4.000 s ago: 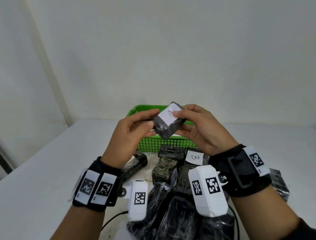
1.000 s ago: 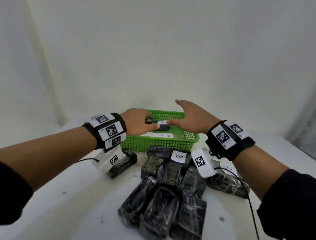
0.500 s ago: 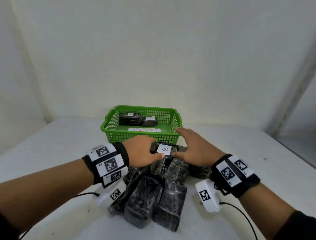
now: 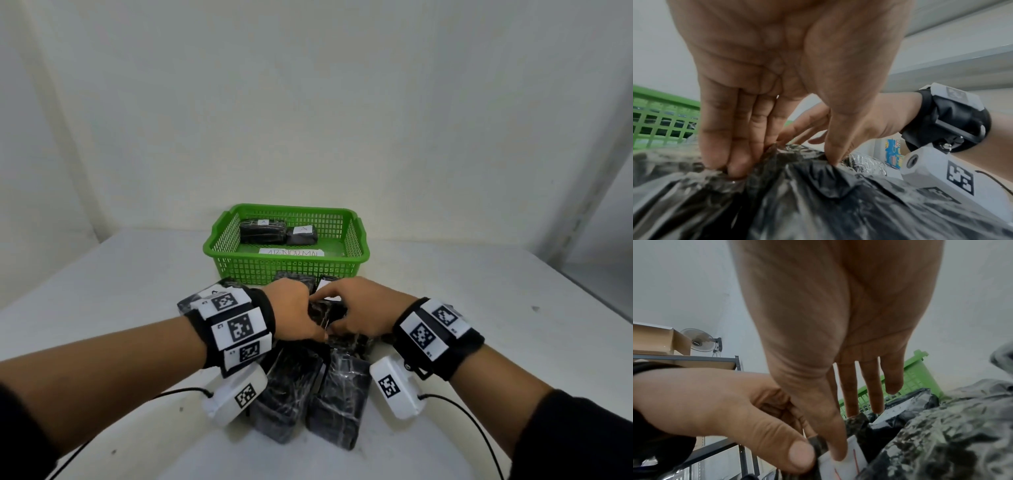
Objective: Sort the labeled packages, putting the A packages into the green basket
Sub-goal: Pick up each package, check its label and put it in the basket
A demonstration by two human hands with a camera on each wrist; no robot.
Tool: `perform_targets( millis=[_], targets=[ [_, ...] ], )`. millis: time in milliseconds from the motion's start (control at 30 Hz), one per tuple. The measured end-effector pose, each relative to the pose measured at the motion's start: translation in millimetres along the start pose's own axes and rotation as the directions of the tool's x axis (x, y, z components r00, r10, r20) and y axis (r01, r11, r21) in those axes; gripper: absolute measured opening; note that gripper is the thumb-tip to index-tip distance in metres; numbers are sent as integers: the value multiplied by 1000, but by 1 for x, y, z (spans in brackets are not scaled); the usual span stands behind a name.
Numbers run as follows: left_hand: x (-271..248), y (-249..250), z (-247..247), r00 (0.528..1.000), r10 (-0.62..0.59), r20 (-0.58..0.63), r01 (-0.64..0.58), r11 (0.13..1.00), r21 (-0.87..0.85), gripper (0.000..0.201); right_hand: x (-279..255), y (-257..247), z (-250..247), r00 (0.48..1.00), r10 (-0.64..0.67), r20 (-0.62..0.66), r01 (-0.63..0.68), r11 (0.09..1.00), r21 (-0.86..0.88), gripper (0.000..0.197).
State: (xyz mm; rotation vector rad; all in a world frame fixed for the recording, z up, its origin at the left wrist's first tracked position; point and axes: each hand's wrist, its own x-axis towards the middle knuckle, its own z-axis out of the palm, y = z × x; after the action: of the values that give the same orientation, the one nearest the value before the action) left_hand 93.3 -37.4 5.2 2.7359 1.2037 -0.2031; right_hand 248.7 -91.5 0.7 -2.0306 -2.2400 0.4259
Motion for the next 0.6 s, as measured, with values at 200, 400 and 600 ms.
perform_targets(
  millis=[200, 400, 600],
  targets=[
    [-2, -19, -10, 999, -3, -47, -13, 942, -337, 40, 6, 8, 2, 999, -16, -38, 22, 985, 169, 59],
    [-7, -43, -25, 970, -55, -238, -130, 708, -694, 29, 11, 20, -6, 975, 46, -218, 96, 797, 596, 54],
    [3, -52, -32, 914, -159, -373, -272, 440, -856, 20, 24, 13, -8, 943, 150, -298, 217, 404, 889, 42]
  ],
)
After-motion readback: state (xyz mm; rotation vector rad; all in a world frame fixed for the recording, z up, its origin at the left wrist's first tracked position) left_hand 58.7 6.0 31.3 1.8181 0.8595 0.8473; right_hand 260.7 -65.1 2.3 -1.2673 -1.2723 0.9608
